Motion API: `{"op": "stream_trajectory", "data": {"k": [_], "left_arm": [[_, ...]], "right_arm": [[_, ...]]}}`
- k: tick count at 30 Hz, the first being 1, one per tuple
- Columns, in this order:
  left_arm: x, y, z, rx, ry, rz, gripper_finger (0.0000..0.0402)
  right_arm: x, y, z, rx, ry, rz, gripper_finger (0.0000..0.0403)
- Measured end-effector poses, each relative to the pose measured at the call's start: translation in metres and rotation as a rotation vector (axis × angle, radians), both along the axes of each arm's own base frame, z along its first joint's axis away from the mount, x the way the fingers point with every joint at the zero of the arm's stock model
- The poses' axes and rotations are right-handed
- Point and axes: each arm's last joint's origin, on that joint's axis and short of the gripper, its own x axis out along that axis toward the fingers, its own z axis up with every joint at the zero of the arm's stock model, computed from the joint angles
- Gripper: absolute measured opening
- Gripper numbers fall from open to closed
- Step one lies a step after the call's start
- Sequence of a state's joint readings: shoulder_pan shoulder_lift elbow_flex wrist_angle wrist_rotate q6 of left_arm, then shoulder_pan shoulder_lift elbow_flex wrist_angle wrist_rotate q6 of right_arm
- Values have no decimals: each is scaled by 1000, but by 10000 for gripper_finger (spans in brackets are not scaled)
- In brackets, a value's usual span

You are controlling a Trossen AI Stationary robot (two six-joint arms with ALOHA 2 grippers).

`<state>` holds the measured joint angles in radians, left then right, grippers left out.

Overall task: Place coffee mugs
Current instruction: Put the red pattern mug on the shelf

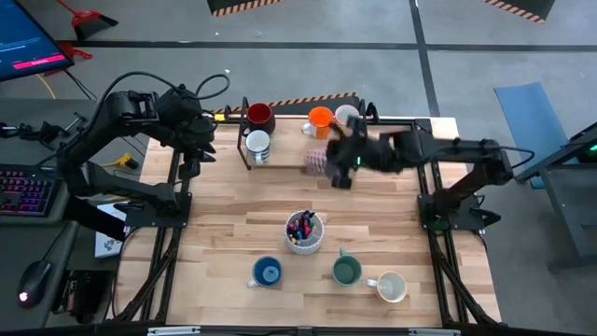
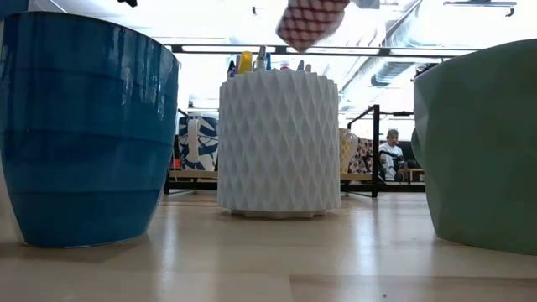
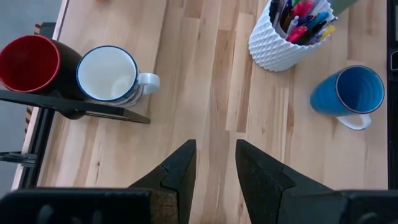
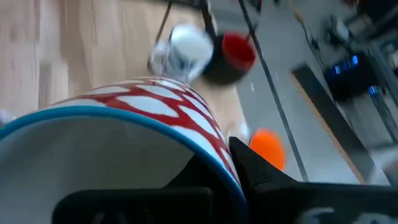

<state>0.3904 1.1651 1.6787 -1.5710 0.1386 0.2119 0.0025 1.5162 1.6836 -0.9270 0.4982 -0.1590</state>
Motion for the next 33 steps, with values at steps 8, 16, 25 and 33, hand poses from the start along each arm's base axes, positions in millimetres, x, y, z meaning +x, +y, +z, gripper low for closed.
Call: {"op": "stream_trajectory", "data": {"k": [8,16,25,33], "left_arm": [[-5,-2,2,6,-14,0,104],[-3,-1,0,6,-13,-1,104],[6,2,-30,-36,89,-1,104],[12,5,-74,-90,258,-22,104]], "right_arm": [[15,-85,14,-22,-191,46,0],[53,-139,-28,-57,-138,74,0],[97,-164,-38,-25,5,150,0],[118,-183,-48,-14,168,175,0]]}}
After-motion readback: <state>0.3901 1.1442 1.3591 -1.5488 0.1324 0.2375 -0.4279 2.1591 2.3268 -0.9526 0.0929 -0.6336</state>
